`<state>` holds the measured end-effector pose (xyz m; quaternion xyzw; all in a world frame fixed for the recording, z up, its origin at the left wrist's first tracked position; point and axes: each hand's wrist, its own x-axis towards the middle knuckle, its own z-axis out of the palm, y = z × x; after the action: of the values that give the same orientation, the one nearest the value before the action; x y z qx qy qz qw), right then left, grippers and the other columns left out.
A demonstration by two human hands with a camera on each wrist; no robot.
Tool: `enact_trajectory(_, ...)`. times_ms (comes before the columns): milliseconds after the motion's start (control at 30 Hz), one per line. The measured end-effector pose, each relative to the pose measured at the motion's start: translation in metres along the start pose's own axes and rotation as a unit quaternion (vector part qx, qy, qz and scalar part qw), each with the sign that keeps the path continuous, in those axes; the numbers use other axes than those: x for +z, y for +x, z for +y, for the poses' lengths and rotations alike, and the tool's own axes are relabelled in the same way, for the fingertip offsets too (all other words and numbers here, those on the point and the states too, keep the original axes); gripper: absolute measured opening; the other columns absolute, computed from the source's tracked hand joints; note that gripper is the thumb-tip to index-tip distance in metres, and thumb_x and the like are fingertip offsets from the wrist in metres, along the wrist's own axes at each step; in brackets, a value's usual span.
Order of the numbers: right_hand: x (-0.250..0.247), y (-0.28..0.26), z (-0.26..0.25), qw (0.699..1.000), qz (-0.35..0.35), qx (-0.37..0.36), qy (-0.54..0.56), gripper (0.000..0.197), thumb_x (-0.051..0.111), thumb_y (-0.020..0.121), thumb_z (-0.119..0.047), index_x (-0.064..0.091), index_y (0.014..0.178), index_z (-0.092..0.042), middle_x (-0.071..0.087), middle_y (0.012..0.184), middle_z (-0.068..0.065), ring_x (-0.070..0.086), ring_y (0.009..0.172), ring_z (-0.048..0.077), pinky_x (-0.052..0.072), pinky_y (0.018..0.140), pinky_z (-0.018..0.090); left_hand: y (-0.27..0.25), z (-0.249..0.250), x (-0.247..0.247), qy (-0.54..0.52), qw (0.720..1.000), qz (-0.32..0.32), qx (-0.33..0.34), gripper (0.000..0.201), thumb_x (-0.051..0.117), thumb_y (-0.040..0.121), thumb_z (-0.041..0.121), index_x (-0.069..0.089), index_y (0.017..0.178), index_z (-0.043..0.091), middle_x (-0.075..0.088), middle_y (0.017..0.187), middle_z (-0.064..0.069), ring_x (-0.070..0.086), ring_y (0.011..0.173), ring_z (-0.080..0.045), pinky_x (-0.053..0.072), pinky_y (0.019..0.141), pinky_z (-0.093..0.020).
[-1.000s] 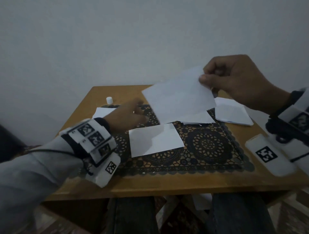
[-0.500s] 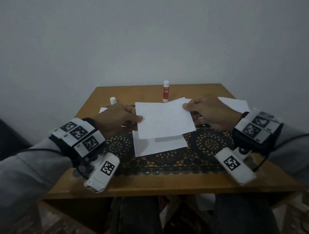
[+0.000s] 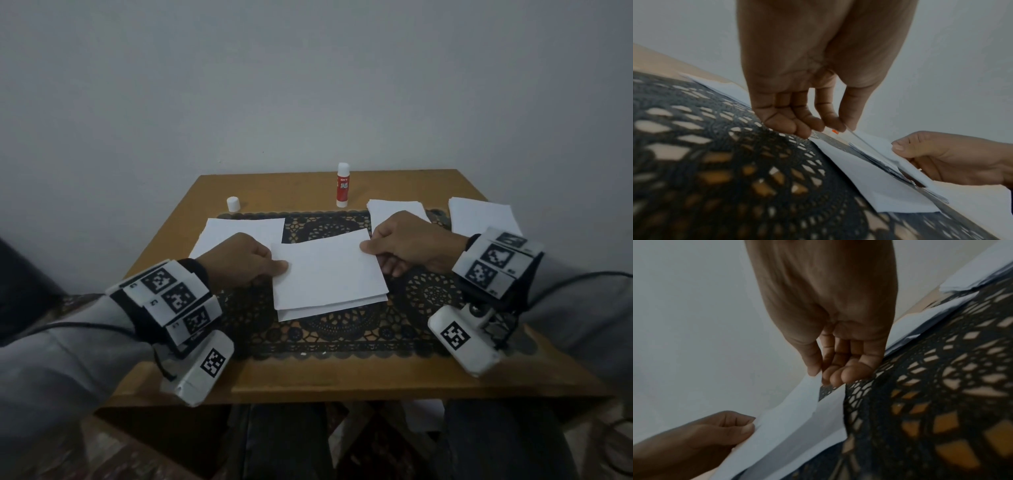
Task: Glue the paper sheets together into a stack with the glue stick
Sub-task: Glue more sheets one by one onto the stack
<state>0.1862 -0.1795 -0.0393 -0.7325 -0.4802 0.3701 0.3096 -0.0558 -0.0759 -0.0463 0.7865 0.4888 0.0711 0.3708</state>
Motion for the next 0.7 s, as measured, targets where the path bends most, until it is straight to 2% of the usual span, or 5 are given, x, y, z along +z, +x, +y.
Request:
enact_trajectory(133,0.001,0.006,0.006,0.999,0.005,-0.005,-0.041,0.027,0.065,0.092,-0.023,0.062,0.074,-0.003,0.065,0.066,0.007,0.057,0.049,0.011,0.050,0.049,0.022,0.005,-0.001,-0.001,0.018,1.000,-0.005,-0.002,0.044,0.069,0.083,0.038,0.056,0.056,0.007,0.050,0.059,-0.005,0.044,0.057,-0.015,0.037,0.060,-0.025)
enact_trajectory(367,0.005,0.010,0.010,0.997,0.008,-0.022,-0.078,0.028,0.066,0.091,-0.024,0.061,0.070,-0.006,0.066,0.066,0.005,0.058,0.052,0.010,0.050,0.048,0.019,0.010,-0.004,-0.002,0.056,0.998,-0.022,0.004,0.043,0.071,0.081,0.039,0.056,0.062,0.004,0.046,0.060,-0.007,0.040,0.055,-0.015,0.033,0.059,-0.028)
enact_trajectory(567,0.007,0.012,0.013,0.994,0.007,-0.031,-0.103,0.027,0.066,0.091,-0.022,0.062,0.072,-0.004,0.066,0.066,0.005,0.058,0.052,0.009,0.049,0.048,0.019,0.013,-0.004,-0.002,0.068,0.997,-0.037,0.002,0.043,0.072,0.080,0.040,0.059,0.064,0.002,0.050,0.063,-0.010,0.042,0.059,-0.016,0.033,0.062,-0.030)
enact_trajectory(700,0.007,0.014,0.013,0.993,0.006,-0.035,-0.110,0.027,0.066,0.091,-0.022,0.062,0.072,-0.004,0.065,0.066,0.005,0.058,0.053,0.010,0.049,0.048,0.019,0.013,-0.003,-0.002,0.081,0.996,-0.042,0.007,0.044,0.072,0.079,0.041,0.057,0.058,0.005,0.047,0.058,-0.005,0.040,0.055,-0.014,0.032,0.059,-0.027)
